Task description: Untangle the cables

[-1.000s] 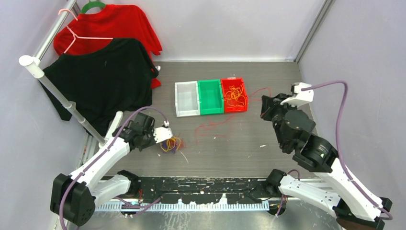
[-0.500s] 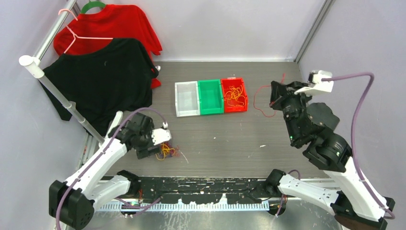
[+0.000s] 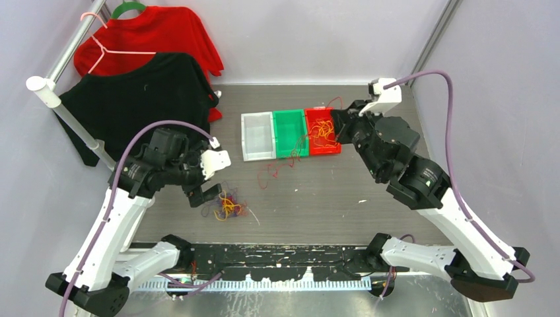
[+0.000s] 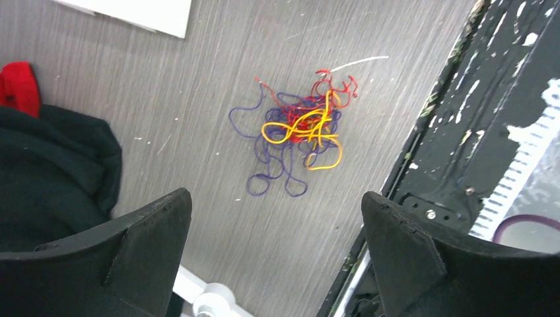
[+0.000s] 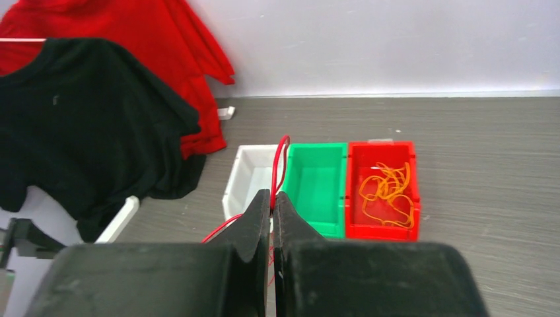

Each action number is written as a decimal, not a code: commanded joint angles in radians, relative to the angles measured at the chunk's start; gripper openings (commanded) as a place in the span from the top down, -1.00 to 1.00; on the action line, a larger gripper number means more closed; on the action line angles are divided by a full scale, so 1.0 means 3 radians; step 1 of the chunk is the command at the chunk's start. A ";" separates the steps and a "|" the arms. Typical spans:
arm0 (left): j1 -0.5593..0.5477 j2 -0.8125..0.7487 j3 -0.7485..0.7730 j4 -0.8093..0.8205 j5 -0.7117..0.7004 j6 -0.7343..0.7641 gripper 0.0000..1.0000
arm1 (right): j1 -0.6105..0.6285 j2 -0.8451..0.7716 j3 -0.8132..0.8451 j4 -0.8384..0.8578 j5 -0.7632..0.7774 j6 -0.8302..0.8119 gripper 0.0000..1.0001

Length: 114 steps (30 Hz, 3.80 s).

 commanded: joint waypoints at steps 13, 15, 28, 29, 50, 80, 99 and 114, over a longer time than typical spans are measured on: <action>0.0021 -0.0036 -0.0083 -0.0016 0.0494 -0.0373 -0.92 | -0.0010 0.0610 0.0600 0.0488 -0.0763 0.0182 0.98; 0.0021 -0.0051 -0.0119 -0.0023 0.0486 -0.0353 -0.91 | -0.0011 0.0654 0.0647 0.0503 -0.0772 0.0165 0.98; 0.0022 0.0050 0.0390 0.0180 0.0619 -0.0864 -0.93 | -0.0020 0.0763 0.0821 0.0604 -0.1130 0.0487 0.98; 0.0019 0.0080 0.0514 0.0175 0.0662 -0.0935 -0.95 | -0.0020 0.0769 0.0816 0.0606 -0.1154 0.0516 0.98; 0.0018 0.0444 0.1452 0.0577 0.1228 -0.1795 -0.99 | -0.0020 0.0888 0.0723 0.0724 -0.1500 0.0912 0.98; -0.0311 0.0827 0.1416 0.1054 0.1182 -0.2489 -0.91 | -0.0025 0.1063 0.0699 0.0840 -0.1525 0.0943 0.98; -0.0306 0.0166 0.0530 0.0482 -0.0174 -0.1349 -1.00 | -0.0653 0.1659 0.1390 0.0899 -0.1474 0.0396 0.98; -0.0306 -0.0106 0.0050 0.0475 -0.0287 -0.1111 -0.99 | -0.0868 0.2264 0.1360 0.1156 -0.1401 0.0103 0.98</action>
